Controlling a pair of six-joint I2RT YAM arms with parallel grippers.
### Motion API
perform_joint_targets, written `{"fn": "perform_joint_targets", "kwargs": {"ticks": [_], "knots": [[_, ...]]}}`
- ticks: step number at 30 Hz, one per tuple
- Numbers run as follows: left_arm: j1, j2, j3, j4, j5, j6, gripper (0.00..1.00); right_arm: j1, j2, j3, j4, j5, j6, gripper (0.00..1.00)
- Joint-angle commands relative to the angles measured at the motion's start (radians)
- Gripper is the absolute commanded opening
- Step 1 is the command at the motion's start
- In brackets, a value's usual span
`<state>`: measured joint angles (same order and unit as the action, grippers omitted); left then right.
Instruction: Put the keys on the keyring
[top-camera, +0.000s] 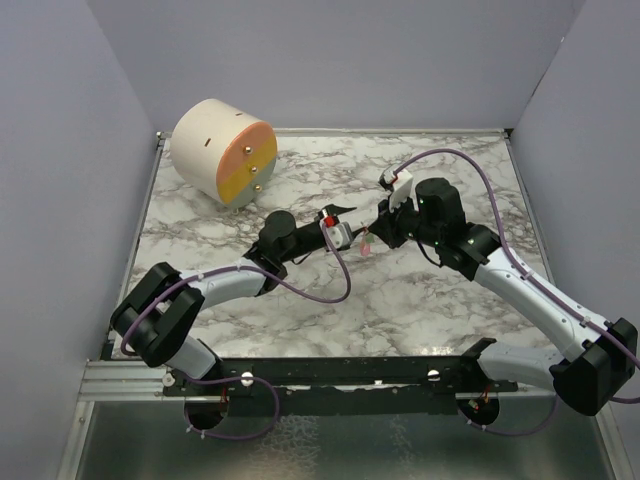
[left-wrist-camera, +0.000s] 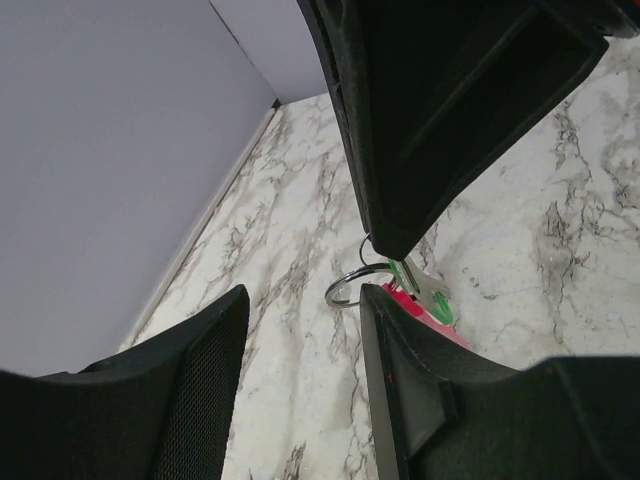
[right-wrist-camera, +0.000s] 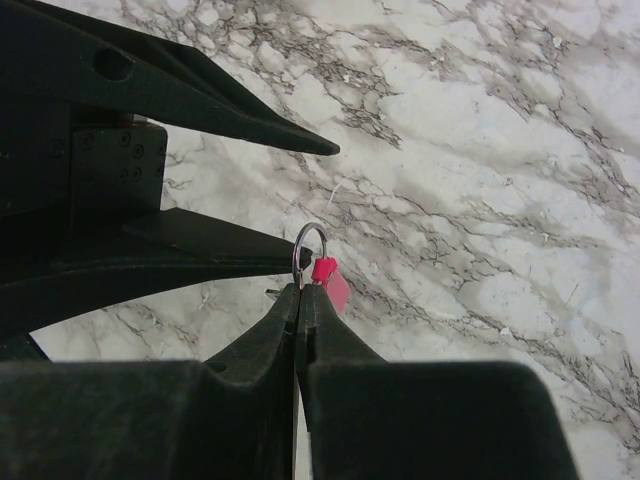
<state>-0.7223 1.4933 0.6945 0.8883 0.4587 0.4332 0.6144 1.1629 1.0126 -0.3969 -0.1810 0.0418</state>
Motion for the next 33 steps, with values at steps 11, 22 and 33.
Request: {"fn": "perform_joint_targets", "kwargs": {"ticks": [11,22,33], "knots": [[-0.006,0.019,0.029,-0.012,0.074,0.04,0.41,0.004,0.004,0.021,0.005,-0.044,-0.022,0.01],[-0.009,0.031,0.048,-0.012,0.094,0.044,0.31,0.004,0.012,0.024,0.008,-0.055,-0.023,0.01],[-0.014,0.032,0.044,-0.012,0.097,0.047,0.11,0.004,0.008,0.021,0.012,-0.046,-0.021,0.01]]}}
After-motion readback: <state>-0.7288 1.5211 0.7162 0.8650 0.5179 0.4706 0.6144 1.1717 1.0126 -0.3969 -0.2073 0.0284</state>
